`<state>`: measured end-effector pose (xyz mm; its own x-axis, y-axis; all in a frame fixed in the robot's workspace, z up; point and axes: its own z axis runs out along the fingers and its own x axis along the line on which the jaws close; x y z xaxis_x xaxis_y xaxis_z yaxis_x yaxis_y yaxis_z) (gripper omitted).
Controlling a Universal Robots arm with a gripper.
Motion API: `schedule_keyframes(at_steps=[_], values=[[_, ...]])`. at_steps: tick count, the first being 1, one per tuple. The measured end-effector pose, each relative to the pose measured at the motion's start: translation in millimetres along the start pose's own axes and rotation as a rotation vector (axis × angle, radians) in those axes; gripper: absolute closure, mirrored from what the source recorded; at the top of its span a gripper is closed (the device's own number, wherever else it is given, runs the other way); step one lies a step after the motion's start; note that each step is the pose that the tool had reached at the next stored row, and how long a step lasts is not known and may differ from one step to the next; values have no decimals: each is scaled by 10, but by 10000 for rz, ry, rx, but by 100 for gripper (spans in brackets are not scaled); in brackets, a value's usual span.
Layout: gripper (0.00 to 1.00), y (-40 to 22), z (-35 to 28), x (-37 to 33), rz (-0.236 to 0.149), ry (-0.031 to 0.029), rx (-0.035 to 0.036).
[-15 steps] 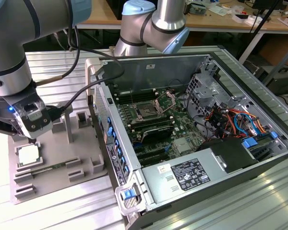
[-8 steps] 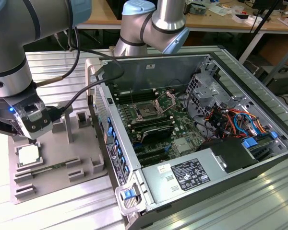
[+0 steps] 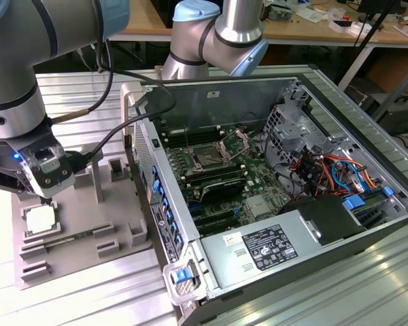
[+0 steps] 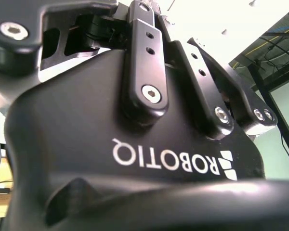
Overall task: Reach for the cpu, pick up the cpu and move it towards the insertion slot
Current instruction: 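Reach for the cpu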
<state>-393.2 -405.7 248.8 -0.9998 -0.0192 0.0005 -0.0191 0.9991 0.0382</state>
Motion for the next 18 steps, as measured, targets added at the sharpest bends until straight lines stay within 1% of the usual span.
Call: schedule_keyframes(at_steps=[18], values=[[89, -2, 36, 0, 0, 0, 1]])
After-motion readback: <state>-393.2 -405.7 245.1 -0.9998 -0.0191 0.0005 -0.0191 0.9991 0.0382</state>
